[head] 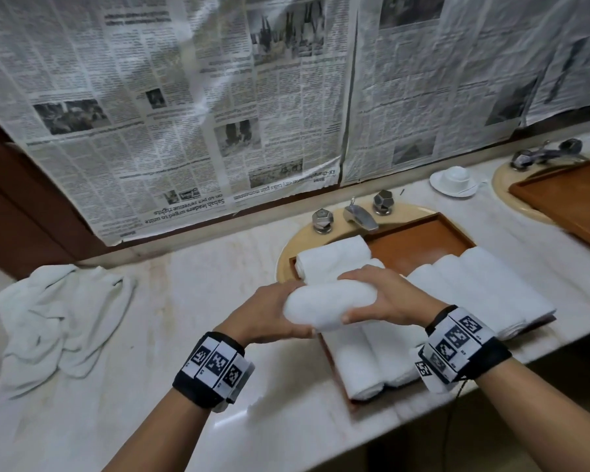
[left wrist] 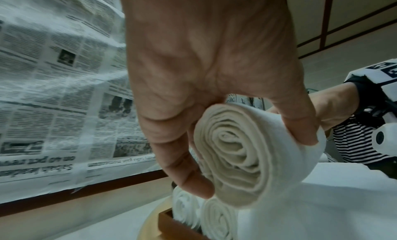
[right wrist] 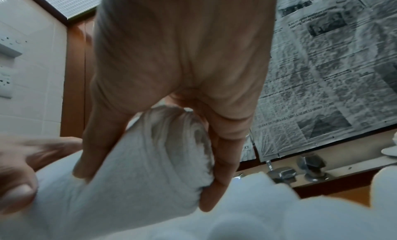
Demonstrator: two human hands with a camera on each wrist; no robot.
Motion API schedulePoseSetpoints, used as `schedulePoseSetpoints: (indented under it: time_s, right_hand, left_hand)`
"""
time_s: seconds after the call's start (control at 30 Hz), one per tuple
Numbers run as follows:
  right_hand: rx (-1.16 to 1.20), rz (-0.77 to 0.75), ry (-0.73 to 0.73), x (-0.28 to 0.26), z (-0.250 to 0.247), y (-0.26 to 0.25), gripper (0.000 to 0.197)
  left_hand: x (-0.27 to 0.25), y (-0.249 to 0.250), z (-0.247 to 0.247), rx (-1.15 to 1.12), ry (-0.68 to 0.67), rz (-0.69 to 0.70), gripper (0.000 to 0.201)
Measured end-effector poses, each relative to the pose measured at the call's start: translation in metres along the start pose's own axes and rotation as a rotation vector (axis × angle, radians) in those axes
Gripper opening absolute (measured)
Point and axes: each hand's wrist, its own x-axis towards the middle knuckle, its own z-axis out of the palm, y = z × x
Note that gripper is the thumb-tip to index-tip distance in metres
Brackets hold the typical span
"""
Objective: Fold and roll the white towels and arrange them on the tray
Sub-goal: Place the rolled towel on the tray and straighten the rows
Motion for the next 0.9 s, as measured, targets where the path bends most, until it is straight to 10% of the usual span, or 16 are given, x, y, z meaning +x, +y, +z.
schedulePoseSetpoints:
  time_s: [0.53, 0.9]
  right_hand:
    - [-0.015, 0.027, -0.022, 0.023, -0.166, 0.163, 0.07]
    - [-0.013, 0.194, -0.276, 0.072, -0.167, 0.216, 0.063]
  left_hand:
    - [0.2, 0.113, 0.07, 0.103, 0.058, 0.01, 0.078]
    - [0.256, 0.119, 0.101, 0.492, -0.164, -0.151, 0.069]
